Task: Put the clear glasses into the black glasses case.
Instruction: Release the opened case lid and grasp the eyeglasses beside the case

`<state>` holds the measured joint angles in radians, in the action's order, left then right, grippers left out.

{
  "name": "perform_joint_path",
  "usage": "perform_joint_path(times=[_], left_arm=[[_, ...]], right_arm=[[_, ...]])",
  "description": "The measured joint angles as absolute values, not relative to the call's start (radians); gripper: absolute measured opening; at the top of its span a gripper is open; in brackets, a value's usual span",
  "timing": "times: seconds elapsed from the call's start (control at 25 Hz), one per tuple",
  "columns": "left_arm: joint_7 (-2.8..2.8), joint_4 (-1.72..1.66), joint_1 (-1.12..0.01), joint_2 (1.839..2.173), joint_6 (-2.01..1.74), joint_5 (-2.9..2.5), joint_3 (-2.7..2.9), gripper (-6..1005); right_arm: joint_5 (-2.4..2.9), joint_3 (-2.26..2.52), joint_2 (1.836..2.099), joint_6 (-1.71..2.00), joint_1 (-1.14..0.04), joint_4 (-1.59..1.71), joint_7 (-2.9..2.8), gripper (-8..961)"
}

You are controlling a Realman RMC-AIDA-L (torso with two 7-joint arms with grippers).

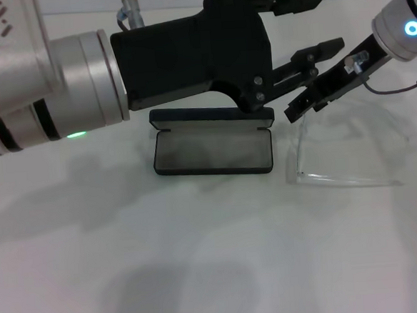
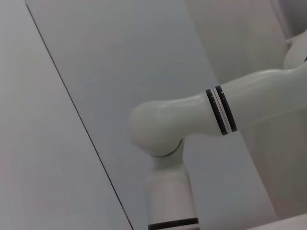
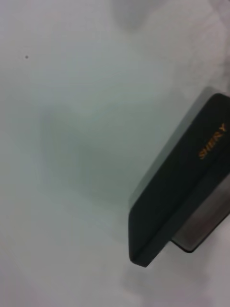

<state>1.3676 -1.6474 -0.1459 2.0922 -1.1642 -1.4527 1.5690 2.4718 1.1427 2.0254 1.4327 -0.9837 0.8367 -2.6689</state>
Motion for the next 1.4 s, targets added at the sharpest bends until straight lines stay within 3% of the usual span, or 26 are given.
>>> perform_joint_path(times=[0.24, 0.96, 1.4], left_arm=[[1.339, -1.621, -0.145, 2.092, -1.164, -1.433, 1.568, 426], [1.325, -1.591, -0.162, 2.093, -1.157, -1.421, 1.553, 421], [1.302, -1.54, -0.176, 2.094, -1.156, -1.368, 1.549, 415]], right_arm=[[2.483, 1.157, 2.021, 1.394, -1.04, 0.724, -2.667, 588], [2.503, 1.319, 2.023, 1.346, -1.046, 0.704, -2.702, 580], [2.547, 1.317, 2.026, 1.379, -0.956, 0.833, -2.717, 557]])
